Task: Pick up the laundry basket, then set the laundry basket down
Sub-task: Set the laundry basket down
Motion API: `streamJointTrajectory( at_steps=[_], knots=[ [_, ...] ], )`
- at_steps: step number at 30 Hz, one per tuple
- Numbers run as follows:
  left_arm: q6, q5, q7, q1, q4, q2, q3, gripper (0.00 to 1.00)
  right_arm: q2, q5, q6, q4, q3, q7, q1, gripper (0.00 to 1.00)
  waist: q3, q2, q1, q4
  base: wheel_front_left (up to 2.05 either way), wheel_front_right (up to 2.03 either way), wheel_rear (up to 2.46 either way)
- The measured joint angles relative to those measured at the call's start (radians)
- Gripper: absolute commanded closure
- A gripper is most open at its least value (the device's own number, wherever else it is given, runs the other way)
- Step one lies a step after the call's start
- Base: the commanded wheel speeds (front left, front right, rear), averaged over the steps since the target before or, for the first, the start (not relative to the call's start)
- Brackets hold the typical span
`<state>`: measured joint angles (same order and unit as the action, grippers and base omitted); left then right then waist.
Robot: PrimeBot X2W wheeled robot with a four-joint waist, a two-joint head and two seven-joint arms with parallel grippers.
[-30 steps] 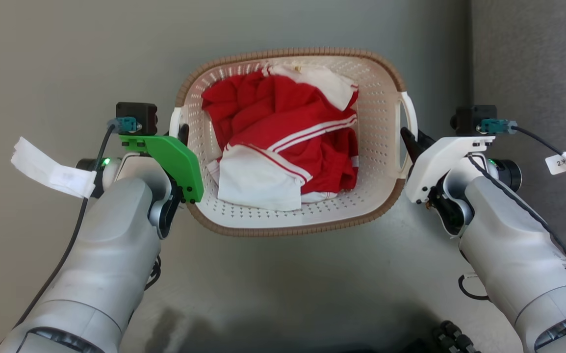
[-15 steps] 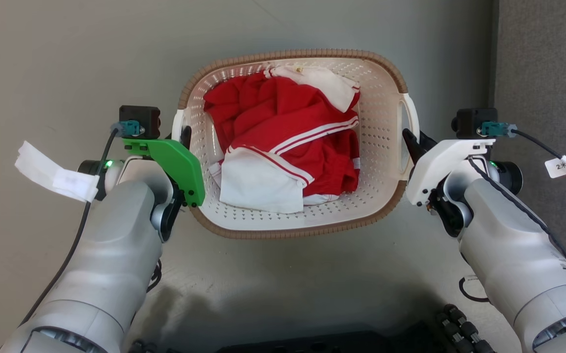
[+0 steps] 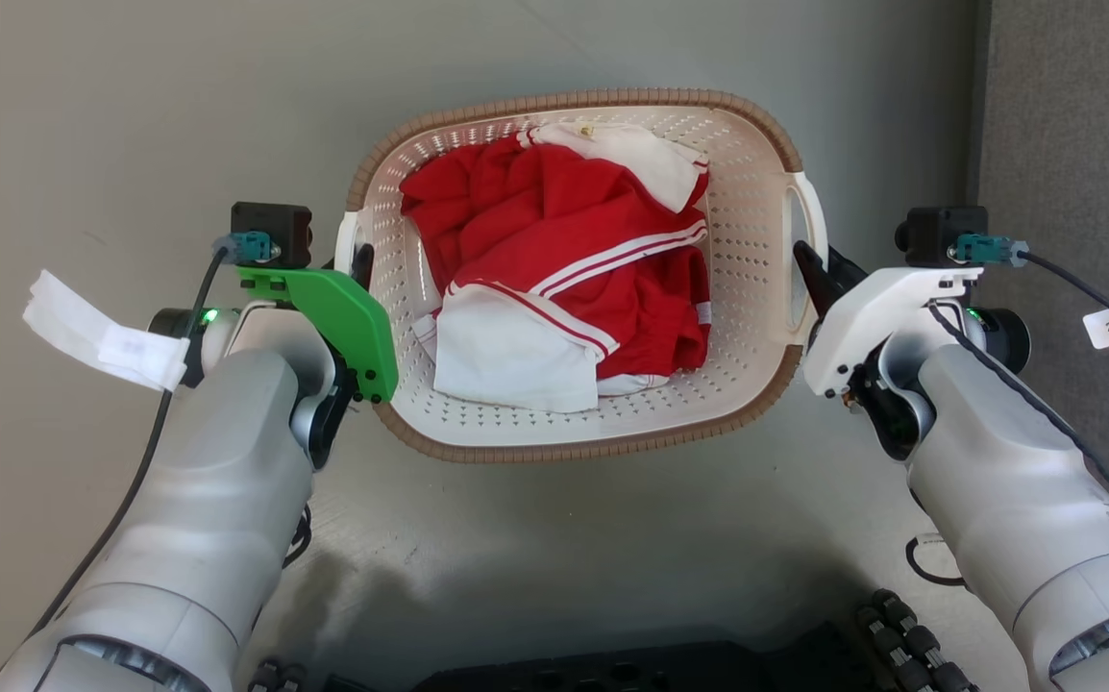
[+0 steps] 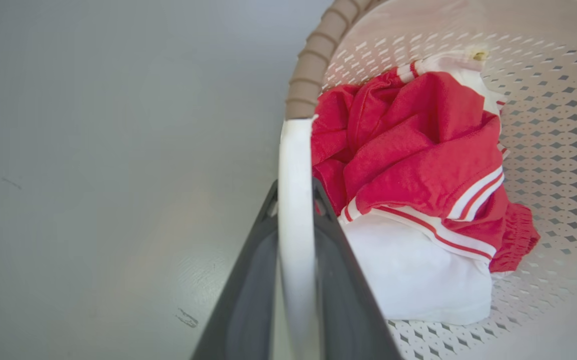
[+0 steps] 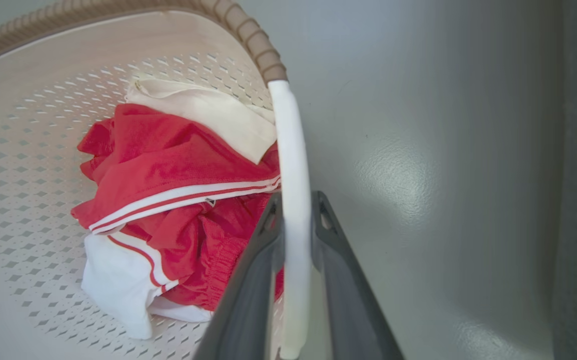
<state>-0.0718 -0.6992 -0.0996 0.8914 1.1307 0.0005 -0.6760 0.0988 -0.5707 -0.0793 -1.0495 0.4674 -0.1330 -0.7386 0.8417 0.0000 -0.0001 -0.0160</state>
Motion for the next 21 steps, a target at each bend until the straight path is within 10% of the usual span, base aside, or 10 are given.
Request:
streamJointTrajectory(
  at_steps=[10, 13, 14, 16, 21],
  knots=[
    [-0.013, 0.000, -0.017, 0.013, 0.020, -0.002, -0.008, 1.00, -0.004, -0.002, -0.008, -0.016, 0.000, -0.007, -0.021, 1.00, 0.000, 0.0000, 0.0000, 0.001, 0.00, 0.00, 0.00],
    [-0.017, 0.001, -0.023, 0.014, 0.023, -0.002, -0.015, 0.68, -0.005, -0.002, -0.009, -0.020, 0.003, -0.009, -0.022, 0.95, -0.001, 0.0000, 0.0001, 0.001, 0.00, 0.00, 0.00],
    [-0.017, 0.001, -0.029, 0.015, 0.024, -0.001, -0.016, 0.00, -0.005, -0.004, -0.013, -0.021, 0.002, -0.009, -0.022, 0.62, -0.002, 0.0000, 0.0000, 0.001, 0.00, 0.00, 0.00],
    [-0.017, 0.001, -0.029, 0.015, 0.029, 0.008, -0.016, 0.00, -0.006, -0.013, -0.016, -0.026, 0.003, -0.013, -0.022, 0.00, -0.004, 0.0000, 0.0001, 0.002, 0.00, 0.00, 0.00],
    [-0.017, -0.015, -0.045, 0.016, 0.036, 0.021, 0.001, 0.00, -0.003, -0.017, -0.016, -0.025, 0.008, -0.036, -0.023, 0.00, -0.007, 0.0000, 0.0001, 0.003, 0.00, 0.00, 0.00]
  ],
)
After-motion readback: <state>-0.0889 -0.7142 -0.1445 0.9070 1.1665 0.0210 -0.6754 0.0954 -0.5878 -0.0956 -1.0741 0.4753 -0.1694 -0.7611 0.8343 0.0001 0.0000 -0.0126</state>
